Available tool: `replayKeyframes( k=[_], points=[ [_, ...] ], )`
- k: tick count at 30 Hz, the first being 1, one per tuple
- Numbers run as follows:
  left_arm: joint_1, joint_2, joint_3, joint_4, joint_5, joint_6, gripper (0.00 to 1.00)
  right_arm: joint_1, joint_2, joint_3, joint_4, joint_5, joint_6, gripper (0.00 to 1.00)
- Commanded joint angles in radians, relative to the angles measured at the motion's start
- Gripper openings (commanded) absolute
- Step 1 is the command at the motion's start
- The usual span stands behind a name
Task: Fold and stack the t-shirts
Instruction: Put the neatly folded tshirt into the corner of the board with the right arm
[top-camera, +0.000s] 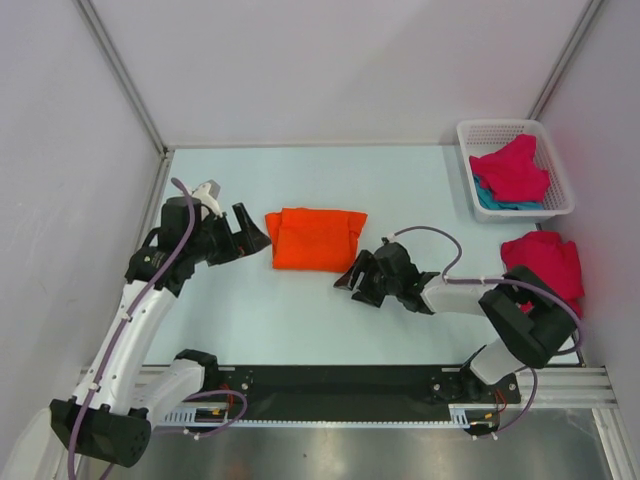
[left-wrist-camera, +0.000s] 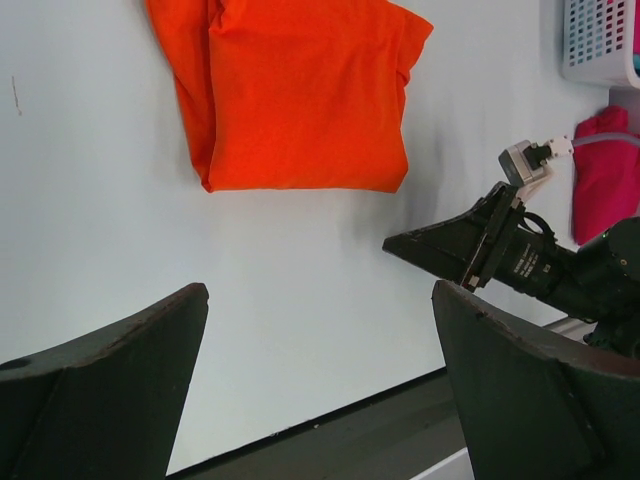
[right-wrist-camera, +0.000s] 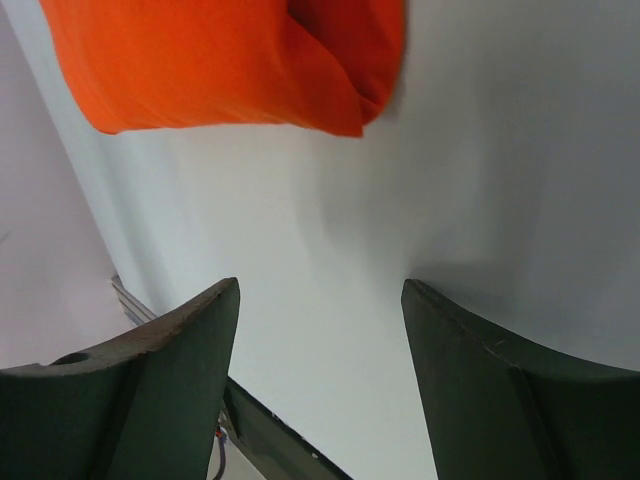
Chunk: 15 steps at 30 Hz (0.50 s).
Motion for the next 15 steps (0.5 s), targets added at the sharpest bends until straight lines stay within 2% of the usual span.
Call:
replayKeyframes(
  k=[1,5,15],
  points=[
    [0.007,0.023,-0.006,0.040,-0.030,0.070,0.99,0.003,0.121,0.011,0.045,0.028,0.001,0.73],
    [0.007,0.048,0.004,0.026,-0.058,0.101,1.00,0.000,0.182,0.105,-0.007,0.060,-0.028,0.73],
    [0.007,0.080,0.047,-0.012,-0.062,0.129,1.00,-0.043,0.139,0.165,-0.149,0.235,-0.061,0.72]
  ],
)
